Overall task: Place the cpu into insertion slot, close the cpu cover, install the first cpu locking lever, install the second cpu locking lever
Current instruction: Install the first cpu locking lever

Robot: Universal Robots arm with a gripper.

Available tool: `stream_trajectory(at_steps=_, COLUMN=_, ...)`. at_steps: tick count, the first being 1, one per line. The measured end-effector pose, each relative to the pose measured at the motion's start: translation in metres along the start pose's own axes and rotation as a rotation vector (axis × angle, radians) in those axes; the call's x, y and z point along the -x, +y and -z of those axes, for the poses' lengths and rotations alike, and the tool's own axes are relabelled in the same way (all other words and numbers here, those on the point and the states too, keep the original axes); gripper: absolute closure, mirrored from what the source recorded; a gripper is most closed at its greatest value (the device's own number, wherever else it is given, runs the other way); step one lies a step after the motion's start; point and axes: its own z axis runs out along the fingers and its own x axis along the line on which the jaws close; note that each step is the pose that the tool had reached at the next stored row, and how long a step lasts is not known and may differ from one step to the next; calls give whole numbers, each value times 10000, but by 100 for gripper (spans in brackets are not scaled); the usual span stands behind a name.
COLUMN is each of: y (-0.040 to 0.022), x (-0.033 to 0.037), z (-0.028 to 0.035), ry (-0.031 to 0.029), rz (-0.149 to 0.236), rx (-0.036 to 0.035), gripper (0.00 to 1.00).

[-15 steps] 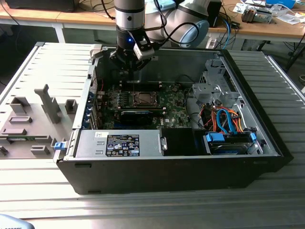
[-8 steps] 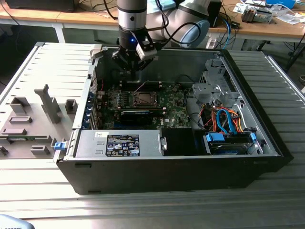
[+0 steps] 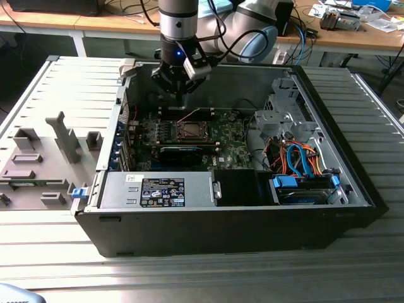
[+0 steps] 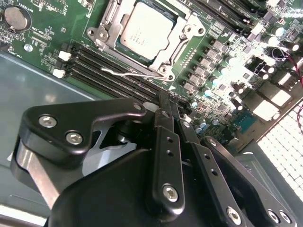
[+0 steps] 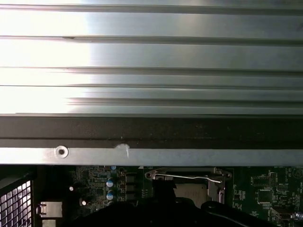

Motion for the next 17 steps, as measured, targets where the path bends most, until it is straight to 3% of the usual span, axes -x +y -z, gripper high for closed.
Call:
stream_trajectory(at_steps=3, y=-1, x=126, z=-1, ry=0, rz=0, rx=1, gripper=89)
stream_trajectory(at_steps=17, y=-1, x=160, z=-15, ry=0, rz=0, rx=0, gripper=89)
